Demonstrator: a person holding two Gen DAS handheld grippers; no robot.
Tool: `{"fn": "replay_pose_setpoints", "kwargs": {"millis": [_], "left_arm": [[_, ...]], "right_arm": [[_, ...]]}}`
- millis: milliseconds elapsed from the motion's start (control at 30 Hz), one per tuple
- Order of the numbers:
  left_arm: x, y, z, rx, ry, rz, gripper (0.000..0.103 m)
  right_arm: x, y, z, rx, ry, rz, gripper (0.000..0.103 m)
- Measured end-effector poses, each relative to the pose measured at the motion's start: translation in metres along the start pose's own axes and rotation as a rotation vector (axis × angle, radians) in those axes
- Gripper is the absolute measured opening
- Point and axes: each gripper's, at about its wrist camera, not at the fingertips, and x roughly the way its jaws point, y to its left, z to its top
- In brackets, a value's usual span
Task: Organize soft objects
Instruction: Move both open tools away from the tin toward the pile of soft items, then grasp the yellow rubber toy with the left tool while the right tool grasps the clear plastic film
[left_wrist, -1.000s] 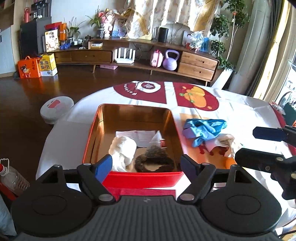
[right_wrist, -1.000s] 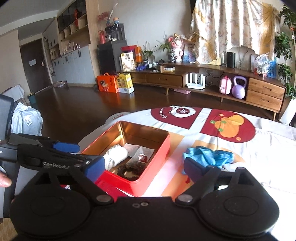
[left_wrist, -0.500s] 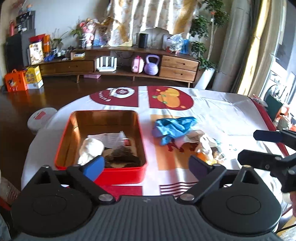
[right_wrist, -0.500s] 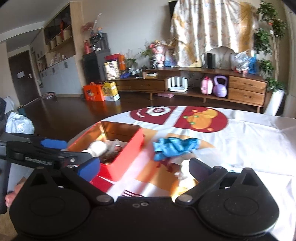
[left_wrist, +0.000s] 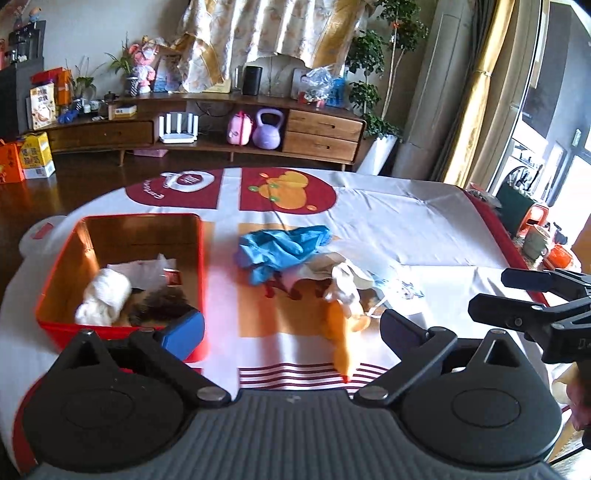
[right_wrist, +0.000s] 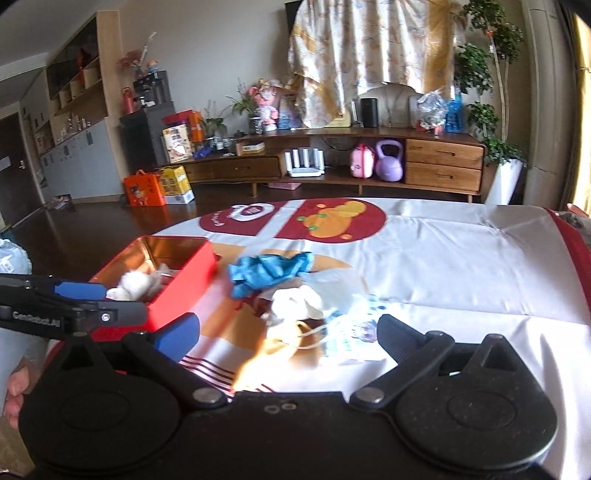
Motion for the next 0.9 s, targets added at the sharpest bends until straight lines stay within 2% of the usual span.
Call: {"fn": "replay_pose_setpoints", "kwargs": {"millis": [133, 367, 533, 700, 900], "left_arm": [[0.011, -0.007, -0.002, -0.013, 0.008, -0.02, 0.102], [0.033, -0.023, -0.006, 0.027, 0.04, -0.004, 0.102], [0.051, -0.031, -0.012, 0.048, 0.064, -0.016, 0.102], [0.071, -0.039, -0.017, 0.088, 0.092, 0.011, 0.102], [0.09, -0.041, -0.019, 0.091, 0.109, 0.013, 0.102]], "right_arm": [[0.002, -0.015, -0.003, 0.001, 0.003, -0.039, 0.102], [0.015, -0.032, 0.0, -0.012, 0.022, -0.065, 0.102], [0.032, -0.042, 0.007, -0.037, 0.043, -0.085, 0.102], [0.055, -0.051, 0.011, -0.03, 0.077, -0.096, 0.101], [0.08, -0.058, 0.015, -0.027, 0.108, -0.093, 0.1]]}}
